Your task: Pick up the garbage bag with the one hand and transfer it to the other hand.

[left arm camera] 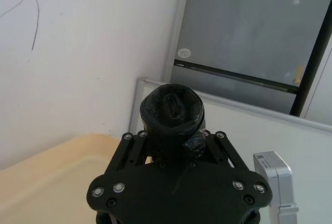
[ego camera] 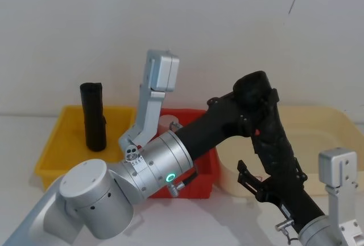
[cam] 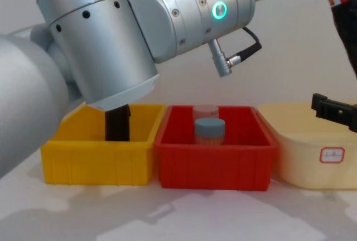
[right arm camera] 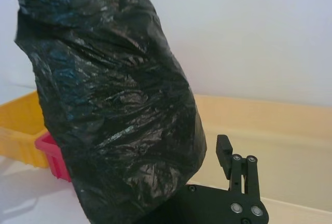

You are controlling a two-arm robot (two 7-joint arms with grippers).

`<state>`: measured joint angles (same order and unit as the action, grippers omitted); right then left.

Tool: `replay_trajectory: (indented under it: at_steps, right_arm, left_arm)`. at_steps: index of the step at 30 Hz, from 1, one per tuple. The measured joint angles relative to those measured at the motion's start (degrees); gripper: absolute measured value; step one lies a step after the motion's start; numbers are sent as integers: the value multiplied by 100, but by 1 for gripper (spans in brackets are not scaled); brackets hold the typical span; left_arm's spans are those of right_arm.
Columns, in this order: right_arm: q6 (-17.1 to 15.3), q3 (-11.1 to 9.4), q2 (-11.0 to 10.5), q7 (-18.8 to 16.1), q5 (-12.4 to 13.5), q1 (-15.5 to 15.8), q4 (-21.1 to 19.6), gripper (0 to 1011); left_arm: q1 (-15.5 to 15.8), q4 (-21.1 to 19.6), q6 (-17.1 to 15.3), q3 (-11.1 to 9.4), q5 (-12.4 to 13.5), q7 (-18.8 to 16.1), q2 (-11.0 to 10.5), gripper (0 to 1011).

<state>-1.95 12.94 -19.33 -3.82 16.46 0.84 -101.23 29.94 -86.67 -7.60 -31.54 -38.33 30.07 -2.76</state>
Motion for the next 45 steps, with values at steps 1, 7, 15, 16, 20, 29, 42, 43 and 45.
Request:
replay_trajectory:
  at_steps: [1, 7, 15, 16, 20, 29, 42, 43, 45]
  right_arm:
    - [0, -1, 0, 0, 0, 0, 0, 999]
    - [-18, -30, -33, -2, -25, 36, -69, 1000]
    - [-124, -174, -196, -1, -107, 232, -371, 1000]
    - [-152, -211, -225, 6, -124, 286, -433, 1000]
    - [-208, -303, -290, 45, -156, 421, -598, 1000]
    - [-319, -442, -407, 58, -203, 641, -878, 1000]
    - [-464, -442, -544, -225, -191, 709, -1106, 999]
    - [-484, -429, -560, -278, -183, 698, -1123, 1000]
    - [-508, -410, -582, -332, -175, 677, -1148, 1000]
  left_arm:
    - [3, -7, 2, -6, 0, -1, -1, 365]
    - [21, -39, 18, -38, -1, -10, -12, 365]
    - [34, -61, 26, -62, -1, -16, -18, 365]
    - [36, -64, 28, -65, -1, -17, -20, 365]
    - [39, -71, 31, -72, -1, -19, -21, 365]
    - [43, -79, 37, -80, 0, -26, -25, 365]
    - [48, -86, 38, -87, 0, -27, -28, 365]
    - [48, -87, 37, -87, 0, -27, -28, 365]
    - [48, -87, 37, -87, 0, -27, -28, 365]
